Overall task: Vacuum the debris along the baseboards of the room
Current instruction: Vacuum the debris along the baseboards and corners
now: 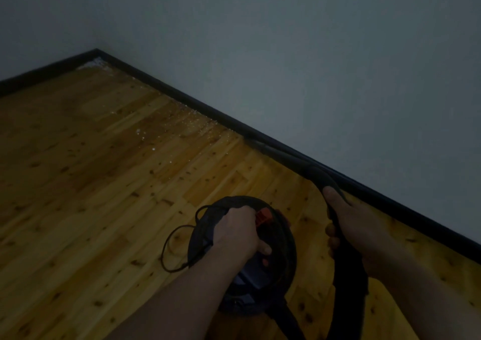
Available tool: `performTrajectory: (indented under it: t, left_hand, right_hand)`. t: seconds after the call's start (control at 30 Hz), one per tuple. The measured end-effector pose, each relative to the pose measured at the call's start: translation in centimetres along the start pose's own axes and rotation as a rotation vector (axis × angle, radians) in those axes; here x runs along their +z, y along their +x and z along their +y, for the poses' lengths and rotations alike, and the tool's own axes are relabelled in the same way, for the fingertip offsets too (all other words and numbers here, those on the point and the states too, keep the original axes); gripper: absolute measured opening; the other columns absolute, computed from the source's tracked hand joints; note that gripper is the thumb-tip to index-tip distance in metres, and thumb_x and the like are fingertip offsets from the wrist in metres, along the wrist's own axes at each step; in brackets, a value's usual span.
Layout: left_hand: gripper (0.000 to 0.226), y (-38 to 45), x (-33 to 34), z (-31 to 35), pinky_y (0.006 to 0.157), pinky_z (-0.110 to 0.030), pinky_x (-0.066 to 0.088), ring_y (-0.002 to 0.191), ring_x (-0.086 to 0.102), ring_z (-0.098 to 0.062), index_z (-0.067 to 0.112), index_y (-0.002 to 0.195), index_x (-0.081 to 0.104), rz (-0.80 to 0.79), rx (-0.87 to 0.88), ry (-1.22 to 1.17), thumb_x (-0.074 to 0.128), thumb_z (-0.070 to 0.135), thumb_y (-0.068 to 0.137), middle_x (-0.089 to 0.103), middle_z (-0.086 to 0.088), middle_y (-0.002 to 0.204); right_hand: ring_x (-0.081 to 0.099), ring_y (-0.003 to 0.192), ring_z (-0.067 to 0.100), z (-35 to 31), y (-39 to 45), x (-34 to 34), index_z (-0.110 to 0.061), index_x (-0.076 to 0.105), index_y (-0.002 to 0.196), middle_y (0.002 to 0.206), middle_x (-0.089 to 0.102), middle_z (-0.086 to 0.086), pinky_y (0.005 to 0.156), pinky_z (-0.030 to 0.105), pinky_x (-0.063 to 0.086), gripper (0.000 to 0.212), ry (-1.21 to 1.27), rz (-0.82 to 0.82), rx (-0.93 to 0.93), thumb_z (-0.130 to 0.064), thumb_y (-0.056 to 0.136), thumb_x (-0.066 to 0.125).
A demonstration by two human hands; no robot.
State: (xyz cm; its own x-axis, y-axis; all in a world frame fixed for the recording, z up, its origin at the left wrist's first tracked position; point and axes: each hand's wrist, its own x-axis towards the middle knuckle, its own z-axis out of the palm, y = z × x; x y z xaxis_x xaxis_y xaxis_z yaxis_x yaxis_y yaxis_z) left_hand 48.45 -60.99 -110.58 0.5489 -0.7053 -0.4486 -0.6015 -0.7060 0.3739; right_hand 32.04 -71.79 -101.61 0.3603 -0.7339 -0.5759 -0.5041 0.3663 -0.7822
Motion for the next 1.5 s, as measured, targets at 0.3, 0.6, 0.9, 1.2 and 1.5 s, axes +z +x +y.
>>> performTrajectory:
  t: [0.3,0.6,0.9,1.2,1.5]
  left_hand:
    - [0.059,1.2,-0.4,0.7,0.065,-0.038,0.049,0.092,0.067,-0.023,0.018,0.100,0.063,0.013,-0.041,-0.042,0.097,0.046,0.061,0.067,0.001,0.094]
    - [0.053,2.2,-0.9,0.6,0.064,-0.036,0.046,0.079,0.058,-0.019,0.018,0.093,0.062,0.035,-0.074,-0.106,0.098,0.041,0.062,0.061,0.004,0.085]
    - [0.058,1.4,-1.7,0.1,0.071,-0.035,0.047,0.095,0.063,-0.026,0.017,0.089,0.051,0.032,-0.155,-0.122,0.094,0.049,0.067,0.064,-0.005,0.100]
    - [0.066,-1.2,-1.1,-0.4,0.079,-0.034,0.046,0.113,0.062,-0.030,0.011,0.116,0.054,0.011,-0.254,-0.138,0.091,0.047,0.073,0.062,-0.010,0.122]
    - [0.072,-2.5,-0.9,-2.1,0.092,-0.038,0.049,0.119,0.060,-0.031,0.011,0.125,0.054,0.018,-0.288,-0.124,0.091,0.044,0.073,0.061,-0.012,0.128]
  right_hand:
    - [0.043,0.039,0.016,-1.6,1.8,-0.9,-0.014,0.048,0.083,0.050,0.046,0.002,0.046,0.030,0.042,0.043,-0.045,-0.081,0.010,-0.053,0.102,0.053]
    - [0.048,0.042,0.020,-2.7,4.1,-0.9,-0.012,0.052,0.081,0.055,0.052,0.006,0.050,0.034,0.046,0.049,-0.120,-0.124,-0.030,-0.057,0.098,0.057]
    - [0.047,0.040,0.021,-3.4,3.5,-2.2,-0.011,0.051,0.075,0.053,0.051,0.007,0.049,0.033,0.044,0.050,-0.234,-0.152,-0.106,-0.054,0.101,0.056]
    - [0.044,0.042,0.020,-3.6,1.5,-2.0,-0.013,0.050,0.080,0.052,0.047,0.005,0.048,0.032,0.043,0.046,-0.317,-0.311,-0.098,-0.054,0.100,0.055]
    - [0.043,0.044,0.020,-3.1,-0.3,0.2,-0.011,0.052,0.087,0.058,0.045,0.007,0.047,0.031,0.043,0.046,-0.379,-0.415,-0.090,-0.055,0.099,0.058]
